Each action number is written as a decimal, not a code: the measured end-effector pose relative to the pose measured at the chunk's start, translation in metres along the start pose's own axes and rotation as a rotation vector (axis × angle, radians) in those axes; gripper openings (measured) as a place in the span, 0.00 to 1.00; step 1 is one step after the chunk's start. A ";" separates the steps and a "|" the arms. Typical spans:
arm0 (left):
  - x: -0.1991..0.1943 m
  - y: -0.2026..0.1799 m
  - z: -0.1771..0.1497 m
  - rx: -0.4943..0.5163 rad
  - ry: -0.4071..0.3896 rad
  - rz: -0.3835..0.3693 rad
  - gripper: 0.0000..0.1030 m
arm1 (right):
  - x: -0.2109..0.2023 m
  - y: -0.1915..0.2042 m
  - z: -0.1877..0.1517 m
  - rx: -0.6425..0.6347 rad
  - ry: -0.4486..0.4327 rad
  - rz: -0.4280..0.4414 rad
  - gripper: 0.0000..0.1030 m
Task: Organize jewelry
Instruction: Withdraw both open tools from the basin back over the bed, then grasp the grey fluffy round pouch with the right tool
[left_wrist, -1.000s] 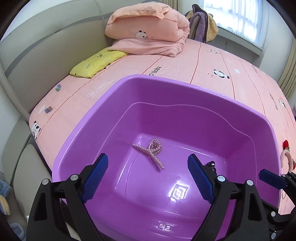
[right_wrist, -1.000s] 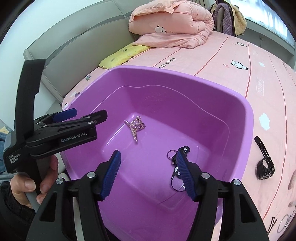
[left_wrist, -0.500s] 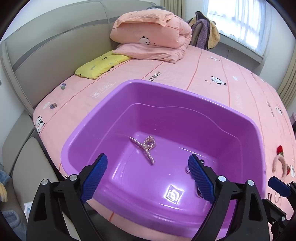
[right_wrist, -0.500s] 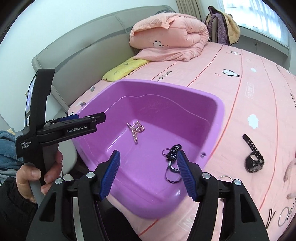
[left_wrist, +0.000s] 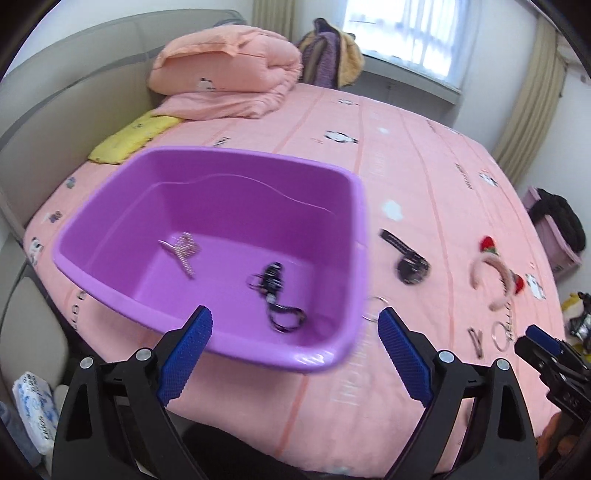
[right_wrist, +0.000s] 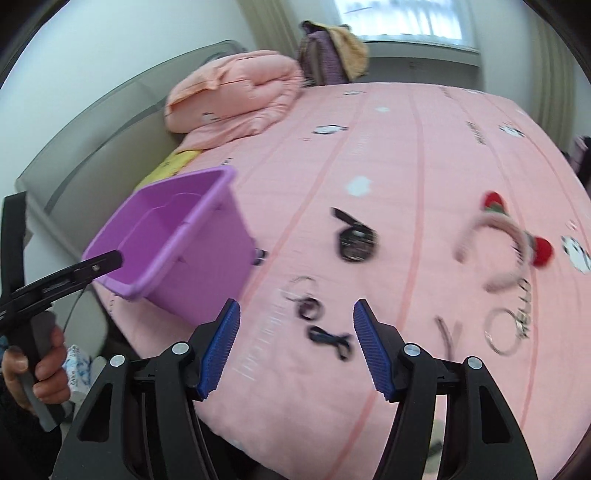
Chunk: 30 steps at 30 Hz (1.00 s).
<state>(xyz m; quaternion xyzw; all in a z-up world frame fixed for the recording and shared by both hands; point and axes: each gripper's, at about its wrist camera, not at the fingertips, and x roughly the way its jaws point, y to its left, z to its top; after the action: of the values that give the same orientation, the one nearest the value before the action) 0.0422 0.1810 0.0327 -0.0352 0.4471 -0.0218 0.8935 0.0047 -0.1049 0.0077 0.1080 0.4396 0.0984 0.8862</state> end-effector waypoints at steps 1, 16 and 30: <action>0.000 -0.011 -0.005 0.007 0.009 -0.019 0.87 | -0.006 -0.013 -0.005 0.019 -0.002 -0.025 0.60; 0.027 -0.104 -0.069 0.073 0.145 -0.093 0.87 | -0.043 -0.108 -0.093 0.149 0.062 -0.178 0.60; 0.056 -0.126 -0.091 0.091 0.230 -0.077 0.89 | -0.020 -0.113 -0.126 0.147 0.132 -0.168 0.60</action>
<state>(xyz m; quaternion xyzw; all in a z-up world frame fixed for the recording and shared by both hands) 0.0023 0.0473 -0.0561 -0.0089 0.5436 -0.0805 0.8355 -0.0993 -0.2053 -0.0831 0.1285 0.5107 -0.0018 0.8501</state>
